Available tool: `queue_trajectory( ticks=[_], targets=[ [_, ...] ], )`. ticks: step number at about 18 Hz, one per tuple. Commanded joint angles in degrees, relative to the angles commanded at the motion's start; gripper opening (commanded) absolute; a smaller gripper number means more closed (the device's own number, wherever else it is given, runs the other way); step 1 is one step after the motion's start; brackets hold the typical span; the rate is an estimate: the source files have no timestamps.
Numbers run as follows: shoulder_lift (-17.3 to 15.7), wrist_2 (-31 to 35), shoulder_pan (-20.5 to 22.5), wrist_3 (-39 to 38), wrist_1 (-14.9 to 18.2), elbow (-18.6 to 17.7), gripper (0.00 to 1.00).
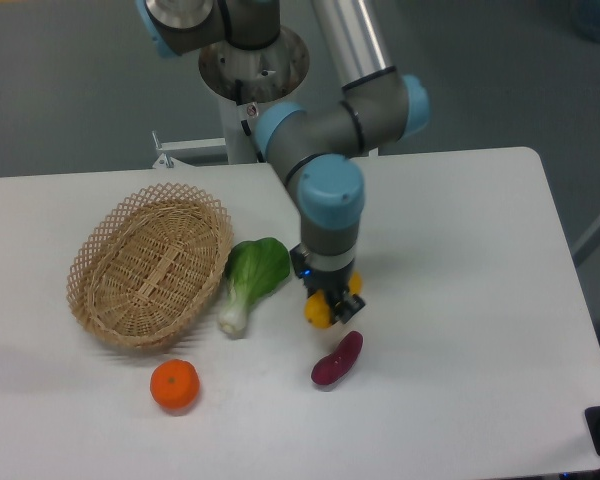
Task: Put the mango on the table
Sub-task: 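Carry the mango toward the bok choy and lower it to the table, then open the gripper to release the mango beside the sweet potato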
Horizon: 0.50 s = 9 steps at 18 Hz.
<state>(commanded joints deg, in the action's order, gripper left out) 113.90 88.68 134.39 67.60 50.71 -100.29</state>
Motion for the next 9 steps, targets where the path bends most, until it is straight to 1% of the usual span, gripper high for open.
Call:
queue_trajectory(
  ticks=[1, 2, 4, 5, 9],
  targets=[
    [0.4, 0.0, -0.3, -0.6, -0.1, 0.4, 0.54],
    [0.5, 0.0, -0.4, -0.9, 0.0, 0.8, 0.61],
    [0.6, 0.0, -0.4, -0.9, -0.2, 1.1, 0.90],
    [0.7, 0.0, -0.4, -1.0, -0.3, 1.4, 1.00],
    [0.6, 0.3, -0.4, -1.2, -0.3, 2.5, 1.00]
  ],
)
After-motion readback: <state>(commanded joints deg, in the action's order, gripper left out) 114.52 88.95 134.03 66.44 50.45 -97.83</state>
